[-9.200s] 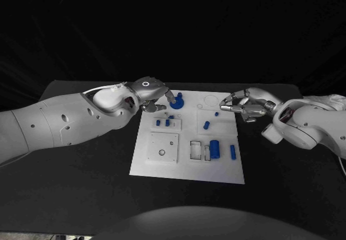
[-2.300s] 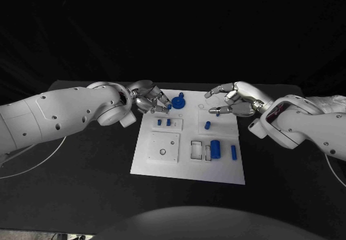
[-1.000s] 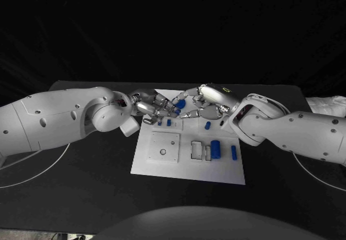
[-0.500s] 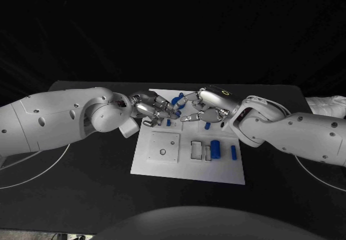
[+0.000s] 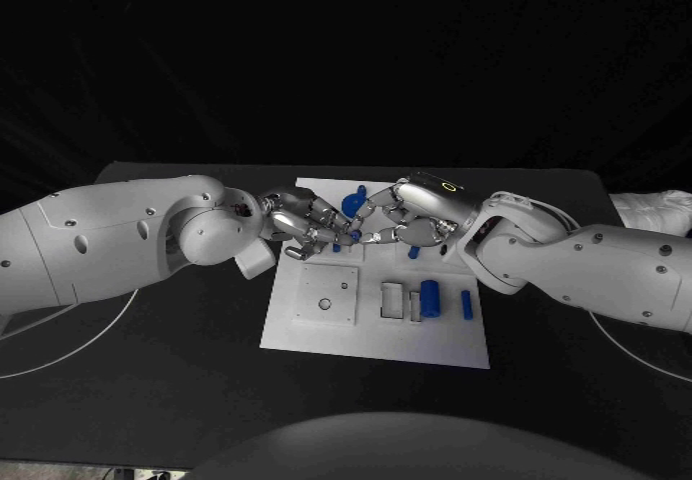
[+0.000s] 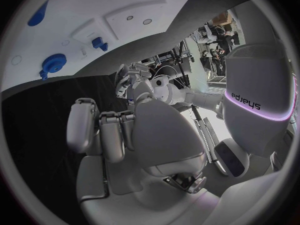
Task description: Assemble the parts on the task board
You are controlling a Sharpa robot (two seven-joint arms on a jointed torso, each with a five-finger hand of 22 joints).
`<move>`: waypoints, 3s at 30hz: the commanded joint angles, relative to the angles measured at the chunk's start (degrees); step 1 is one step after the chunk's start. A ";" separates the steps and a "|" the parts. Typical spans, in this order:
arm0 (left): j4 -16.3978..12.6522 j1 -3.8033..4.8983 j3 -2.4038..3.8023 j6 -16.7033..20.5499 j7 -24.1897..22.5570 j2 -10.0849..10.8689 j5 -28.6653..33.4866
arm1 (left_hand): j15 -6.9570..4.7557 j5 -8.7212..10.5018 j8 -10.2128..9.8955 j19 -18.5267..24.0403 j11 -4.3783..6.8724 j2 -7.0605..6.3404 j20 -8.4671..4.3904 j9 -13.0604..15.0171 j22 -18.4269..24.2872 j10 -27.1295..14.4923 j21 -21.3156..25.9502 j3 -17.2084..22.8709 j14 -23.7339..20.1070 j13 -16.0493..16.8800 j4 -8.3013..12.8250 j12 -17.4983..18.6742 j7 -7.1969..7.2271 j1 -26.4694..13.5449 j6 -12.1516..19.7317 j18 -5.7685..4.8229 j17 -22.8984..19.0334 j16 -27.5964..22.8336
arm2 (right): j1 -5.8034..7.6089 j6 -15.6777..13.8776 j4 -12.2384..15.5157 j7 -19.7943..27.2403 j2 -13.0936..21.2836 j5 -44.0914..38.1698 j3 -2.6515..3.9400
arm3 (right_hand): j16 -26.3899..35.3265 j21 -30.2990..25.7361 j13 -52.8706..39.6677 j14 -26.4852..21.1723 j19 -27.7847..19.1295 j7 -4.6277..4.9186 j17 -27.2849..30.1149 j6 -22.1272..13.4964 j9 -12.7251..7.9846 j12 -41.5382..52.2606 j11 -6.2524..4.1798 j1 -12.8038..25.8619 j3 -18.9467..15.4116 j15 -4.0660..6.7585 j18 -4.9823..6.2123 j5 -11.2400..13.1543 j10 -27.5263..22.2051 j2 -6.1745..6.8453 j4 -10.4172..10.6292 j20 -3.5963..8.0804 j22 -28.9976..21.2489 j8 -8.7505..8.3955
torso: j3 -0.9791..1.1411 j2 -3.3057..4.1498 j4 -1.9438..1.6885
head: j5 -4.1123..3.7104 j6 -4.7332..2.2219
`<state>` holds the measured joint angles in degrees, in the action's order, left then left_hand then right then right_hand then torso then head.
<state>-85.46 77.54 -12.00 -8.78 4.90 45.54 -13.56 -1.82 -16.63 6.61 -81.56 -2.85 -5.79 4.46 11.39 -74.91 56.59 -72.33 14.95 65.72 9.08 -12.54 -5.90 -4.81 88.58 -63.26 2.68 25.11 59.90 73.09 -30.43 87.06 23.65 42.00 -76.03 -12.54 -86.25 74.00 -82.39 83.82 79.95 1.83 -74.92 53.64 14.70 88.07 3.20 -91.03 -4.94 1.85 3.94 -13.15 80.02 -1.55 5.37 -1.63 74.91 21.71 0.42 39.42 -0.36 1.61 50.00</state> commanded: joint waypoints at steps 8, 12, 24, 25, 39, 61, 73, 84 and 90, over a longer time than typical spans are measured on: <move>0.00 0.06 0.01 -2.67 0.51 -0.39 0.65 | 0.08 -0.16 0.15 0.46 -0.05 -0.17 -0.01 0.06 -10.03 -0.40 0.43 -0.42 -0.47 -0.08 0.07 -0.19 -0.17 0.39 0.00 1.09 -0.07 -0.23 | -0.14 0.83 -0.07 0.56 -0.10 -0.69 0.01 | -0.29 0.26 -5.92 3.52 0.29 0.15 -10.97 0.73 0.32 0.28 -5.49 -2.45 0.30 2.87 -0.36 0.81 8.05 -2.54 0.25 -0.14 10.33 0.38 | 0.02 -0.04 -0.04 | 0.09 0.00; 0.10 0.06 0.00 -2.76 0.57 -0.64 1.05 | 0.10 -0.21 0.17 0.53 -0.05 -0.13 0.01 0.08 -10.00 -0.49 0.55 -0.51 -0.54 -0.10 0.05 -0.21 -0.18 0.39 -0.02 1.12 -0.08 -0.24 | -0.17 1.05 -0.04 0.57 -0.12 -0.69 0.01 | -0.26 0.26 -5.90 3.49 0.29 0.17 -10.94 0.54 0.31 0.26 -5.46 -2.41 0.29 2.84 -0.36 0.88 8.03 -2.41 0.26 -0.17 10.33 0.27 | 0.05 -0.03 -0.05 | 0.09 0.00; 0.57 0.05 -0.08 -2.73 0.74 -0.97 1.52 | 0.14 -0.39 0.20 0.76 -0.07 0.08 0.06 0.11 -9.90 -0.77 0.93 -0.74 -0.77 -0.16 -0.02 -0.26 -0.18 0.46 -0.01 1.19 -0.12 -0.29 | -0.22 2.52 -0.02 1.04 0.04 -0.69 0.01 | -0.22 0.33 -5.93 3.48 0.34 -0.39 -10.94 -1.98 -0.91 0.29 -5.63 -2.24 0.96 2.85 -0.35 0.98 8.05 -1.71 0.83 -0.29 10.35 -3.25 | 0.04 0.00 0.05 | 0.05 0.00; 0.61 0.05 -0.08 -2.77 0.76 -1.00 1.57 | 0.15 -0.42 0.20 0.81 -0.07 0.10 0.07 0.11 -9.88 -0.81 1.01 -0.78 -0.81 -0.16 -0.03 -0.27 -0.18 0.47 0.00 1.21 -0.12 -0.30 | -0.22 2.68 -0.01 1.08 0.05 -0.69 0.01 | -0.20 0.33 -5.92 3.46 0.34 -0.40 -10.92 -1.67 -0.95 0.28 -5.65 -2.22 1.04 2.86 -0.35 0.95 8.04 -1.74 0.90 -0.28 10.36 -3.33 | 0.05 0.00 0.05 | 0.05 0.00; 0.64 0.04 -0.12 -3.17 0.69 -1.36 2.09 | 0.27 -0.69 0.01 1.70 -0.09 0.26 0.21 0.06 -9.47 -1.41 2.56 -1.43 -1.60 -0.26 -0.16 -0.46 -0.18 0.63 0.45 1.50 -0.26 -0.54 | -0.23 4.45 0.00 0.99 0.14 -0.64 0.00 | -0.13 0.39 -6.01 3.42 0.30 0.76 -10.90 5.92 -1.05 0.36 -5.06 -1.70 2.68 2.52 -0.39 -3.00 8.12 -1.13 1.84 -0.48 10.38 -4.51 | 0.00 0.01 -0.08 | -0.06 0.00; 1.13 0.05 -0.14 -3.10 0.69 -1.07 2.13 | 1.09 -1.20 -2.40 4.87 -0.77 0.29 0.95 -1.19 -8.21 -4.86 7.73 -4.01 -4.46 -0.31 -1.02 -1.50 -0.98 1.12 5.62 2.40 -0.68 -1.00 | -0.23 5.37 0.05 0.32 0.90 0.65 0.00 | -0.16 0.47 -6.19 3.44 0.33 1.15 -10.95 8.09 -0.22 0.53 -4.67 -0.05 3.01 2.17 -0.41 -3.34 8.34 -1.05 2.67 -0.79 10.40 -4.64 | -0.03 -0.05 0.06 | 0.13 0.00; 1.14 0.05 -0.17 -0.87 -0.17 -1.16 1.23 | 1.57 -2.06 -2.47 7.18 -1.36 0.98 1.29 -1.48 -7.22 -6.66 11.75 -4.51 -6.09 -0.16 -0.79 -2.54 -1.62 2.82 6.91 3.12 -1.24 -1.45 | -0.23 5.14 -0.03 -0.86 1.14 1.34 0.00 | -0.04 0.15 -6.18 3.36 0.12 1.05 -10.84 7.80 0.19 0.53 -4.70 0.85 3.09 2.16 -0.33 -2.47 8.33 -0.99 2.95 -0.88 10.30 -5.26 | 0.05 -0.07 -0.08 | 0.25 0.00; -0.19 0.04 -0.19 12.52 -14.50 1.10 -25.56 | 0.57 -1.40 0.75 1.80 -0.52 0.42 0.72 -1.03 -9.44 -3.01 3.15 -5.87 -2.44 1.10 -1.15 -8.23 -0.96 4.81 4.79 1.70 -1.21 2.05 | -0.23 3.45 0.67 -1.40 4.83 2.67 -0.04 | -0.04 -0.19 -5.96 3.35 -0.09 1.56 -10.86 5.98 0.08 0.30 -4.37 1.56 3.36 1.96 -0.26 -1.52 8.05 -0.86 3.28 -1.05 10.20 -7.08 | -0.04 -0.02 0.08 | 1.20 0.00; -1.96 0.03 -0.21 20.32 -20.95 2.35 -53.51 | -1.19 4.09 2.02 -2.19 1.68 -0.32 -0.76 -1.05 -11.25 -0.86 -3.97 -4.87 1.47 0.44 -2.75 -9.31 1.27 6.39 2.18 0.32 -0.46 4.36 | -0.30 3.22 1.70 -1.73 7.59 3.55 -0.07 | -0.17 -0.13 -5.85 3.46 -0.04 1.82 -11.00 5.57 0.07 0.21 -4.19 1.88 3.47 1.85 -0.27 -1.35 7.94 -0.98 3.53 -1.13 10.22 -7.57 | -0.01 -0.02 -0.05 | 1.23 0.00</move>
<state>-86.90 77.52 -12.24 3.96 -8.56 47.89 -44.81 -2.93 -12.62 8.42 -83.47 -1.21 -6.35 3.75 10.40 -74.90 55.61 -75.98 10.11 67.09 9.58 -15.16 -14.99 -3.54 94.56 -60.83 3.93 24.83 64.25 72.86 -26.72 88.49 22.45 49.43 -73.46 -12.58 -86.25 73.99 -79.91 84.02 80.03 3.68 -74.92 59.75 14.81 88.41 2.31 -89.67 -1.41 3.13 3.96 -14.75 80.42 -2.39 8.63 -2.38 74.91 14.33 0.41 39.39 -0.35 2.81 50.00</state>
